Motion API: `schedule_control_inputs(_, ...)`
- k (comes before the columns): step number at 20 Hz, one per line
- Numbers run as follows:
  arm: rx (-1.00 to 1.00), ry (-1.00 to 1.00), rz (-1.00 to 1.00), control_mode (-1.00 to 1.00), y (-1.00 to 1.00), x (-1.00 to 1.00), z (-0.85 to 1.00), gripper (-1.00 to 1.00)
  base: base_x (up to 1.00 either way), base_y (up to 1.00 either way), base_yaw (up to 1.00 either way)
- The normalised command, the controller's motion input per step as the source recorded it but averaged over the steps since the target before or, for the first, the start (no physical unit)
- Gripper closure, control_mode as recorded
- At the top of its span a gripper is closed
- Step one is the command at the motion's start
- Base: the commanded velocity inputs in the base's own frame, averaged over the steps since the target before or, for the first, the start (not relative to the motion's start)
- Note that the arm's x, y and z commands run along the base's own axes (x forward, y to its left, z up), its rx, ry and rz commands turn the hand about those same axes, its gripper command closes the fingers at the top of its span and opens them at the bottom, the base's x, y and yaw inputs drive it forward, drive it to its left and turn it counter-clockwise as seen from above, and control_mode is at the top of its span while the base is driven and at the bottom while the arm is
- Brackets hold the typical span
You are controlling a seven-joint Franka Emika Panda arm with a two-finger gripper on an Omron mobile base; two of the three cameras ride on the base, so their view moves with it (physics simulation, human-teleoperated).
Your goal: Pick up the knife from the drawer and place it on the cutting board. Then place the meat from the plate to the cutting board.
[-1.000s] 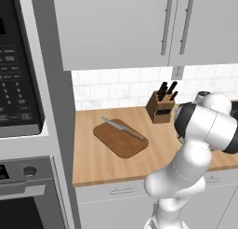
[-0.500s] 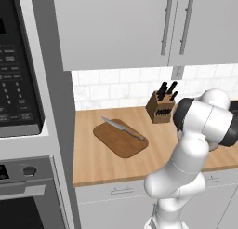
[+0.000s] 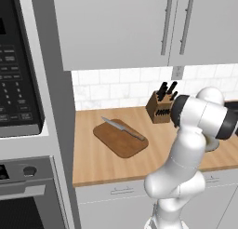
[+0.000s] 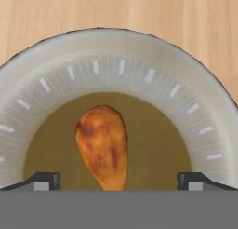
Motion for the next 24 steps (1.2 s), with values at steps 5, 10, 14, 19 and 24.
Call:
schedule_control_inputs(5,0.0,0.0,0.0,-1.0,0.0,0.25,-0.11,-1.0,0.0,0.0,0.0)
schedule_control_inputs(10,0.0,0.0,0.0,-1.0,0.0,0.26,-0.14,-1.0,0.0,0.0,0.0)
schedule_control_inputs(14,0.0,0.0,0.0,-1.0,0.0,0.04,-0.07,1.0,0.0,0.0,0.0)
schedule_control_inputs(19,0.0,0.0,0.0,-1.0,0.0,-0.07,-0.01,1.0,0.0,0.0,0.0)
schedule_control_inputs(24,0.0,0.0,0.0,-1.0,0.0,-0.02,0.0,1.0,0.0,0.0,0.0)
